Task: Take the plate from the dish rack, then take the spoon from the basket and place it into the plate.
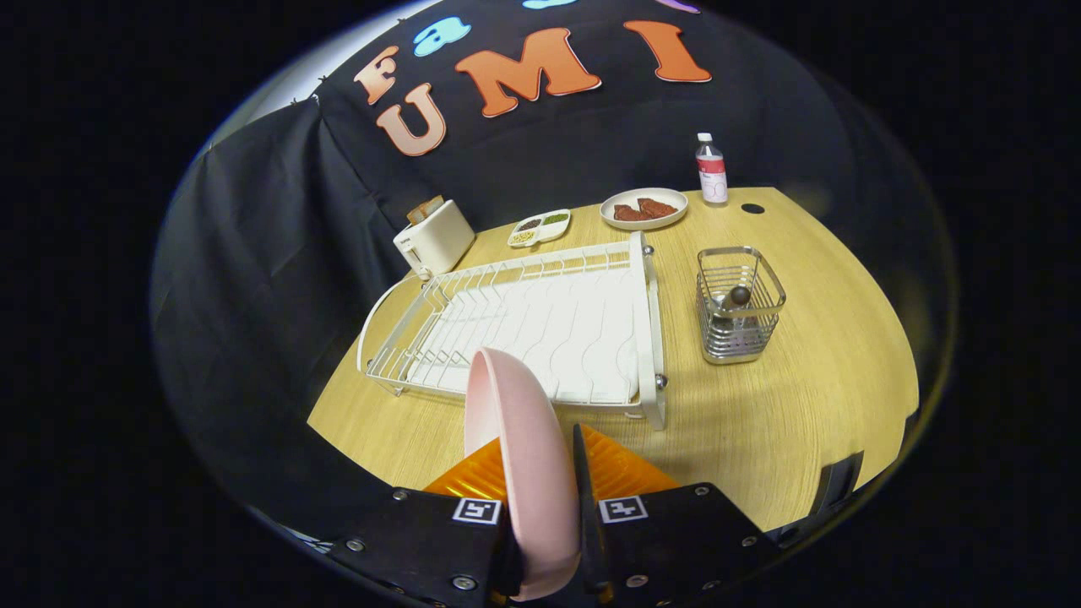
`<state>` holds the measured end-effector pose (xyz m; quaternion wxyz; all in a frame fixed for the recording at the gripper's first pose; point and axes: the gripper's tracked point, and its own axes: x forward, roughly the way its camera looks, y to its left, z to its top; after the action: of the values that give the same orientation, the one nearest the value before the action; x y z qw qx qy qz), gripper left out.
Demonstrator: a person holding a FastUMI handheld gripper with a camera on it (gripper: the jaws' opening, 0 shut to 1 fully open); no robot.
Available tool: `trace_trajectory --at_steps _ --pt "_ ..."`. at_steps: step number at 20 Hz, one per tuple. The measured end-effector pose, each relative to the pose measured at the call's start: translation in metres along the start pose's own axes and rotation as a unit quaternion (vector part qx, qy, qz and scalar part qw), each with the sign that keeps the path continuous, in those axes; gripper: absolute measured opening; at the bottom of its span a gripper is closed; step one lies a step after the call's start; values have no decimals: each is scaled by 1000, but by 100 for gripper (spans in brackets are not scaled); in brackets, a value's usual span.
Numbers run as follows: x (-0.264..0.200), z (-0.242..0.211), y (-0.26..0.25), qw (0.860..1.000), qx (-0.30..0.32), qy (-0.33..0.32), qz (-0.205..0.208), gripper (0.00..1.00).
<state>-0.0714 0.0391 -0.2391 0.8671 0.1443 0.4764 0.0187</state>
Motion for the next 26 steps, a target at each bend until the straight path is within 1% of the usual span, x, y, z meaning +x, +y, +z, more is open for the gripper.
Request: trace_trajectory --at_steps 3,6,9,11,18,19,21,22,23,26 --pt "9 -19 -7 1000 12 8 1 28" --pt "17 -36 -10 998 48 21 21 28" --pt "24 -46 -14 993 102 23 45 28" --pt "27 -53 -15 990 127 24 53 28" --pt "40 -67 -23 981 179 31 72 28" --pt "42 -69 -24 982 175 32 67 29" --pt "50 -73 -38 988 149 24 30 32" --pt "50 -68 -42 988 151 14 26 39" --pt "50 -65 -44 988 154 7 21 41" --pt "52 -64 -43 989 150 1 17 42"
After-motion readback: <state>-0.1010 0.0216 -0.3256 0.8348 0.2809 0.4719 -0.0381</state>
